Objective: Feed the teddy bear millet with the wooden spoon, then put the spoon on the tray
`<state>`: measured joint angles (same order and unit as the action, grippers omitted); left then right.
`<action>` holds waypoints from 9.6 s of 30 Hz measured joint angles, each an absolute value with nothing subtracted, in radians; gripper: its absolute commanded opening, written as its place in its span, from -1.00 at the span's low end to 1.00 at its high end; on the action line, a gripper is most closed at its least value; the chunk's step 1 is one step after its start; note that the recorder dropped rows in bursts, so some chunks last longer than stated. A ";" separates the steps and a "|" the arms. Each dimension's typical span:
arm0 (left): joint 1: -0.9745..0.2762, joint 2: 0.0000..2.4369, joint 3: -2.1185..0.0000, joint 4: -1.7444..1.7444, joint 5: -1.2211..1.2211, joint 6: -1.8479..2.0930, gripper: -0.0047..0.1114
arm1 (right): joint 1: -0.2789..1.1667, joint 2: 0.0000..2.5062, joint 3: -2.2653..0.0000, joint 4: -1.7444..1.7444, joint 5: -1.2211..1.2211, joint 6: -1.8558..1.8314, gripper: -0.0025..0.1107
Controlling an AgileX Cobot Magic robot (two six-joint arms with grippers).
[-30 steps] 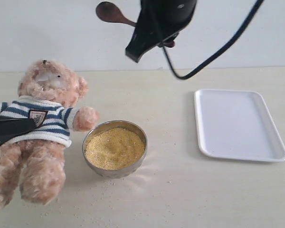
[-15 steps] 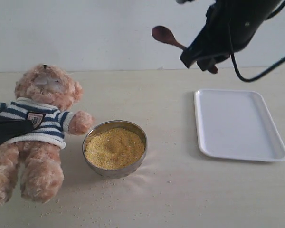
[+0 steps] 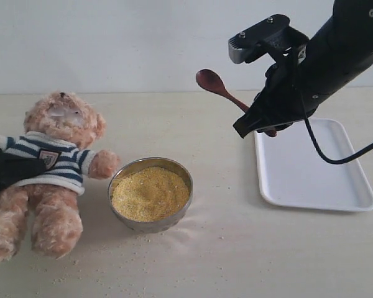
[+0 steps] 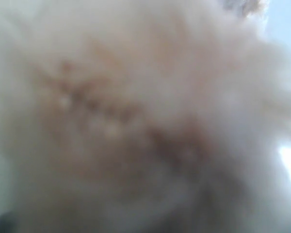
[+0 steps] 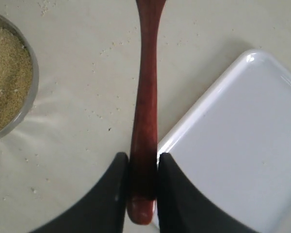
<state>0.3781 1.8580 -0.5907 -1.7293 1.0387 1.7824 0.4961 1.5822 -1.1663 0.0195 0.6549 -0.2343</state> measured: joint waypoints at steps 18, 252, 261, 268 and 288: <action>0.300 1.974 -0.677 -1.742 0.977 1.789 -0.19 | 0.496 1.574 -1.164 0.020 0.660 -0.234 -0.96; 0.111 0.002 -0.003 -0.519 0.247 0.630 -0.83 | 0.221 1.984 -1.243 -0.066 0.729 -0.007 -0.96; 0.111 0.002 -0.003 -0.519 0.247 0.630 -0.83 | 0.221 1.984 -1.243 -0.067 0.733 -0.007 -0.96; 0.111 0.002 -0.003 -0.519 0.247 0.630 -0.83 | 0.221 1.984 -1.243 -0.067 0.733 -0.007 -0.96; 0.111 0.002 -0.003 -0.523 0.247 0.630 -0.83 | 0.221 1.984 -1.243 -0.069 0.735 -0.007 -0.81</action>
